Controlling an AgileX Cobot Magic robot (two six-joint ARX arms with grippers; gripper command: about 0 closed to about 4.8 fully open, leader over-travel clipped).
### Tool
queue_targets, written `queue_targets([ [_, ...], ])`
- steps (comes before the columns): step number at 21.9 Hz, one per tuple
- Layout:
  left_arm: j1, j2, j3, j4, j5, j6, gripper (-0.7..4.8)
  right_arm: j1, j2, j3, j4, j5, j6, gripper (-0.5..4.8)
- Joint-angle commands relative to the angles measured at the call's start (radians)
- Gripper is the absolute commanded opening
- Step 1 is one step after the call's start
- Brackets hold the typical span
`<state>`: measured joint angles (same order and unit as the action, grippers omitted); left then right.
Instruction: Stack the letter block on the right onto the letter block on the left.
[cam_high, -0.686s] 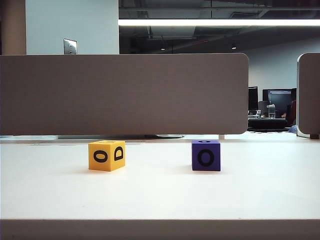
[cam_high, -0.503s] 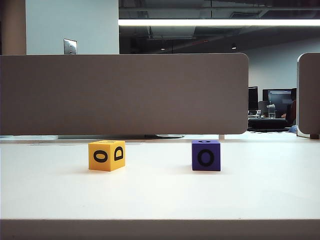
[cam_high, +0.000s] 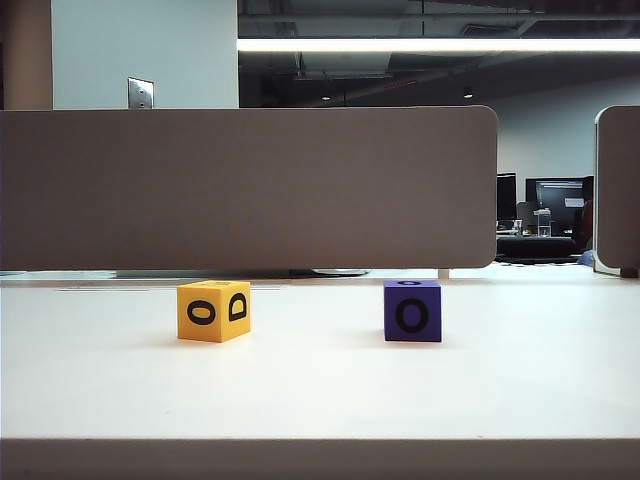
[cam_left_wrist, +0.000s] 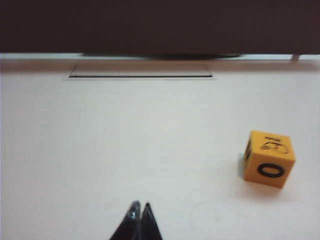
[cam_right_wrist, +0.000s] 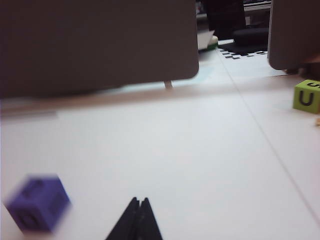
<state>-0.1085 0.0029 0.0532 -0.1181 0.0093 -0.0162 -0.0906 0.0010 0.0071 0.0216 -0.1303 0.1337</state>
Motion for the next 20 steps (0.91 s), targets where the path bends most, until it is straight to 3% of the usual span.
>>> queue_targets([
  [1,0.001,0.0,0.091,0.009,0.011,-0.039,-0.05,0.0,-0.002,0.01,0.239,-0.013,0.281,-0.06],
  [3,0.001,0.0,0.158,-0.011,0.008,-0.044,-0.06,0.0,0.002,0.067,0.227,-0.032,0.285,-0.06],
  [5,0.001,0.017,0.282,-0.061,-0.019,-0.016,-0.06,0.0,0.026,0.219,0.066,-0.014,0.227,-0.06],
  [7,0.001,0.063,0.422,-0.153,-0.035,0.085,-0.05,0.0,0.099,0.393,-0.084,0.047,0.066,-0.06],
  [9,0.001,0.133,0.522,-0.164,-0.068,0.093,-0.05,0.0,0.216,0.536,-0.105,0.099,-0.031,-0.06],
  [12,0.001,0.217,0.591,-0.144,-0.069,0.095,-0.05,-0.001,0.35,0.655,-0.084,0.136,-0.039,-0.06],
  [15,0.001,0.354,0.68,-0.151,-0.046,0.167,-0.06,0.002,0.525,0.792,-0.087,0.075,-0.036,-0.06],
  [16,0.001,0.41,0.709,-0.142,-0.047,0.193,-0.06,0.002,0.622,0.867,-0.133,0.033,-0.036,-0.06],
  [20,0.001,0.569,0.781,-0.139,-0.038,0.192,-0.06,0.02,0.834,1.03,-0.32,0.02,-0.016,-0.06],
])
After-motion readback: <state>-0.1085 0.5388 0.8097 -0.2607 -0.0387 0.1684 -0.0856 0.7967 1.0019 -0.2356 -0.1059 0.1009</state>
